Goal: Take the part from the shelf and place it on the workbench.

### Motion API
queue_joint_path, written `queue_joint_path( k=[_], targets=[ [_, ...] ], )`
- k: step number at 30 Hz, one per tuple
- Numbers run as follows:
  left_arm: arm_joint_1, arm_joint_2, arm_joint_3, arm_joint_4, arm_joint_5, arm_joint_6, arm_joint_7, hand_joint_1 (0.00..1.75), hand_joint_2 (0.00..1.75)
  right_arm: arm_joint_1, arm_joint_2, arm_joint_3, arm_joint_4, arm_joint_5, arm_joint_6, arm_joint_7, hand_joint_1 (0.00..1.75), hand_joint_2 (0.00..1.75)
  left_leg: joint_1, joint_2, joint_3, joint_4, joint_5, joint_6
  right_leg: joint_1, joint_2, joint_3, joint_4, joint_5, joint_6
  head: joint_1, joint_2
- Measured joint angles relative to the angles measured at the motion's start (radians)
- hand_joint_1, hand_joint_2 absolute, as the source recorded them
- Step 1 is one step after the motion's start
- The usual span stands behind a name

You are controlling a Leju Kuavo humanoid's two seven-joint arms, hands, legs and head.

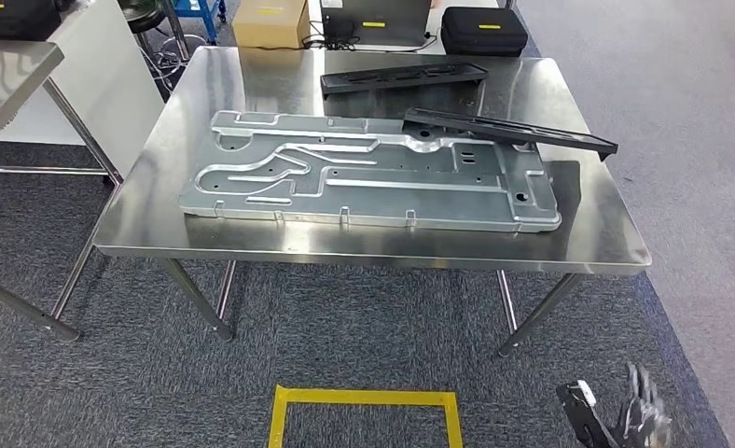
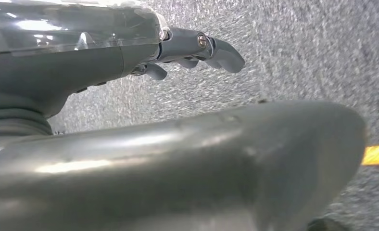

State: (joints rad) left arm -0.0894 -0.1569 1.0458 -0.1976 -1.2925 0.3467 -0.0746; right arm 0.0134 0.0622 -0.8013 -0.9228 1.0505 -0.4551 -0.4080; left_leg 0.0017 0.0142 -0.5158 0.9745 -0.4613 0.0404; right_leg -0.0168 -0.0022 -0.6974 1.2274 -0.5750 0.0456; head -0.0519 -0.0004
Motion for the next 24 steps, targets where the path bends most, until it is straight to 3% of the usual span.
queue_joint_path(
  k=[1, 3, 4, 5, 7, 8, 10, 11, 12, 14, 15, 16, 18, 19, 20, 22, 23, 24],
  targets=[
    [0.0, 0.0, -0.001, 0.0, -0.003, 0.001, 0.0, 0.0, 0.0, -0.015, 0.002, -0.039, 0.091, -0.03, 0.015, -0.018, 0.0, 0.0, 0.0, 0.0, -0.017, 0.003, 0.012, -0.001, -0.001, 0.0, -0.002, 0.047, -0.008, 0.002, 0.0, 0.0],
    [0.001, 0.0, -0.001, 0.0, -0.006, 0.001, 0.0, 0.0, 0.0, -0.035, 0.008, -0.095, 0.221, -0.057, 0.03, -0.032, 0.0, 0.0, 0.0, 0.0, -0.055, 0.015, 0.031, -0.007, -0.004, 0.0, 0.037, 0.051, 0.043, 0.005, 0.0, 0.0],
    [0.0, 0.0, -0.001, 0.0, -0.007, 0.001, 0.0, 0.0, 0.0, -0.047, 0.01, -0.117, 0.275, -0.065, 0.04, -0.032, 0.0, 0.0, 0.0, 0.001, -0.073, 0.023, 0.04, -0.011, -0.005, 0.0, 0.082, 0.002, 0.07, 0.004, 0.0, 0.0],
    [-0.001, 0.0, -0.001, 0.0, -0.01, 0.001, -0.001, 0.0, 0.0, -0.061, 0.01, -0.135, 0.324, -0.075, 0.061, -0.024, 0.0, 0.0, 0.0, 0.002, -0.088, 0.031, 0.047, -0.017, -0.006, 0.0, 0.136, -0.07, 0.076, 0.003, 0.0, 0.0],
    [-0.004, 0.0, -0.002, 0.0, -0.016, 0.002, -0.004, 0.0, 0.0, -0.084, 0.013, -0.169, 0.41, -0.109, 0.141, 0.019, 0.0, 0.0, -0.001, 0.004, -0.106, 0.041, 0.061, -0.028, -0.001, 0.001, 0.222, -0.201, 0.049, -0.009, 0.0, 0.0],
    [-0.005, 0.0, -0.003, 0.0, -0.021, 0.002, -0.006, 0.0, 0.0, -0.093, 0.017, -0.189, 0.45, -0.132, 0.195, 0.06, 0.0, 0.0, 0.0, 0.005, -0.109, 0.042, 0.069, -0.035, 0.003, 0.002, 0.238, -0.233, 0.035, -0.017, 0.0, 0.0],
    [-0.004, 0.0, -0.008, 0.0, -0.031, 0.002, -0.01, 0.0, 0.0, -0.104, 0.033, -0.232, 0.523, -0.161, 0.284, 0.172, 0.0, 0.0, 0.003, 0.004, -0.113, 0.041, 0.081, -0.049, 0.005, -0.001, 0.232, -0.243, 0.045, -0.034, 0.0, 0.0],
    [-0.004, 0.0, -0.011, 0.0, -0.037, 0.002, -0.012, 0.0, 0.0, -0.107, 0.045, -0.249, 0.554, -0.162, 0.307, 0.237, 0.0, 0.0, 0.005, 0.002, -0.119, 0.051, 0.065, -0.055, 0.005, -0.003, 0.223, -0.244, 0.056, -0.043, 0.0, 0.0],
    [-0.003, 0.001, -0.015, 0.0, -0.041, 0.003, -0.014, 0.0, 0.0, -0.108, 0.057, -0.26, 0.58, -0.151, 0.317, 0.295, 0.0, 0.0, 0.006, -0.001, -0.13, 0.076, 0.03, -0.061, 0.004, -0.006, 0.212, -0.245, 0.067, -0.052, 0.0, 0.0],
    [-0.003, 0.001, -0.023, 0.0, -0.046, 0.004, -0.017, 0.0, 0.0, -0.108, 0.081, -0.268, 0.621, -0.121, 0.318, 0.38, 0.0, 0.0, 0.009, -0.004, -0.16, 0.18, -0.077, -0.07, 0.007, -0.009, 0.183, -0.244, 0.091, -0.065, 0.0, 0.0],
    [-0.004, 0.001, -0.025, 0.0, -0.048, 0.005, -0.019, 0.0, 0.0, -0.107, 0.092, -0.268, 0.637, -0.105, 0.316, 0.408, 0.0, 0.44, 0.009, -0.005, -0.17, 0.243, -0.116, -0.073, 0.009, -0.009, 0.166, -0.242, 0.103, -0.068, 0.0, 0.0],
    [-0.005, 0.001, -0.027, 0.0, -0.051, 0.005, -0.018, 0.0, 0.0, -0.107, 0.102, -0.268, 0.651, -0.089, 0.312, 0.431, 0.0, 0.87, 0.009, -0.005, -0.173, 0.294, -0.132, -0.074, 0.012, -0.009, 0.148, -0.24, 0.116, -0.069, 0.0, 0.0],
    [-0.007, 0.001, -0.031, 0.0, -0.059, 0.005, -0.011, 0.0, 0.0, -0.107, 0.118, -0.261, 0.672, -0.043, 0.303, 0.469, 0.0, 0.87, 0.008, -0.005, -0.135, 0.311, -0.094, -0.071, 0.016, -0.008, 0.111, -0.233, 0.139, -0.069, 0.0, 0.0],
    [-0.008, 0.002, -0.034, 0.0, -0.064, 0.004, -0.004, 0.0, 0.0, -0.107, 0.123, -0.251, 0.68, -0.013, 0.302, 0.485, 0.0, 0.44, 0.008, -0.005, -0.095, 0.273, -0.064, -0.066, 0.018, -0.008, 0.094, -0.229, 0.15, -0.068, 0.0, 0.0],
    [-0.009, 0.004, -0.038, 0.0, -0.068, 0.003, 0.002, 0.0, 0.0, -0.107, 0.127, -0.236, 0.686, 0.022, 0.304, 0.496, 0.0, 0.0, 0.005, -0.006, -0.038, 0.204, -0.052, -0.058, 0.02, -0.007, 0.079, -0.226, 0.16, -0.066, 0.0, 0.0],
    [-0.011, 0.007, -0.047, -0.001, -0.074, 0.002, 0.009, 0.0, 0.0, -0.106, 0.131, -0.2, 0.695, 0.074, 0.308, 0.506, 0.0, 0.0, -0.001, -0.007, 0.065, 0.054, -0.071, -0.044, 0.023, -0.007, 0.062, -0.224, 0.182, -0.058, 0.0, 0.0],
    [-0.012, 0.009, -0.05, -0.001, -0.077, 0.001, 0.009, 0.0, 0.0, -0.105, 0.132, -0.184, 0.698, 0.087, 0.307, 0.507, 0.0, 0.0, -0.005, -0.007, 0.093, 0.004, -0.085, -0.037, 0.022, -0.008, 0.058, -0.225, 0.193, -0.053, 0.0, 0.0],
    [-0.013, 0.009, -0.052, -0.001, -0.079, 0.0, 0.008, 0.0, 0.0, -0.105, 0.132, -0.174, 0.7, 0.088, 0.304, 0.505, 0.0, 0.0, -0.008, -0.006, 0.099, -0.016, -0.086, -0.033, 0.02, -0.008, 0.056, -0.228, 0.205, -0.047, 0.0, 0.0]
  ],
)
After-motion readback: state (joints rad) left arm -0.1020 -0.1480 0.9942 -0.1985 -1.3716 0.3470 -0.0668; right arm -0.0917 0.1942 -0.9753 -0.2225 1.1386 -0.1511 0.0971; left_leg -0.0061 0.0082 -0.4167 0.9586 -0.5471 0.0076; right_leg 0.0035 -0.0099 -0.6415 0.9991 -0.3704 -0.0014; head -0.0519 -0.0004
